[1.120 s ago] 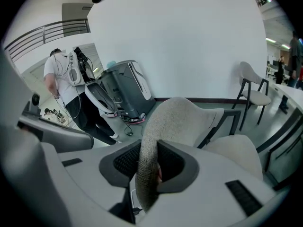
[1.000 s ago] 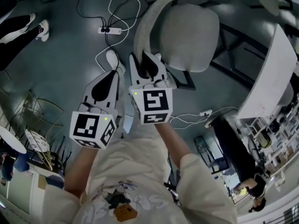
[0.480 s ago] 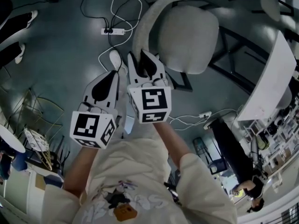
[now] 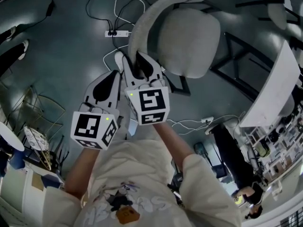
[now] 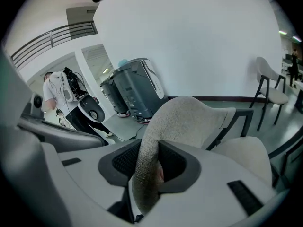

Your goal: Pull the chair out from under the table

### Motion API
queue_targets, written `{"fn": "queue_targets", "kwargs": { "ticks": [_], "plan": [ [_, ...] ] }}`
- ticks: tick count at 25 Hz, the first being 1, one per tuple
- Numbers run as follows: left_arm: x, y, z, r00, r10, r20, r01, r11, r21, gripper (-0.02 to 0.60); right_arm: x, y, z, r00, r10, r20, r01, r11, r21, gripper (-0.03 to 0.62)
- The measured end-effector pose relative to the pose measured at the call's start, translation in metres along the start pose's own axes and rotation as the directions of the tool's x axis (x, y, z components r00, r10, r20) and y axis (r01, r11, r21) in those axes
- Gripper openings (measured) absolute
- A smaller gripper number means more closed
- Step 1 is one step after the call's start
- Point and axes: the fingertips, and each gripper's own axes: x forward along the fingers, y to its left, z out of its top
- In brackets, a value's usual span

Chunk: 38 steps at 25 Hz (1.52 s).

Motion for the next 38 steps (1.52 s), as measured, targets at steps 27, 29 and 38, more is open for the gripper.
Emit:
{"fn": "queue_targets", "kwargs": {
  "ticks": [27,29,38],
  "plan": [
    [-0.094,-0.084,0.085,0.993,-0.055,0.102,0.034,0.981,0.192,0.009,-0.118,-0.003,0.044,0.998,0.043,0.038,-0.048,0.987,0.156,0.144],
    [-0.1,-0.099,0.093,0.99,-0.074,0.117,0.047,0.975,0.216,0.009,-0.14,-0.001,0.054,0.997,0.047,0.062,-0.055,0.989,0.137,0.144],
    [-0.11,-0.178,0.123,0.974,-0.163,0.16,0.113,0.953,0.279,0.009,-0.242,-0.019,0.112,0.969,0.015,0.248,-0.025,0.999,0.038,0.072]
  ]
}}
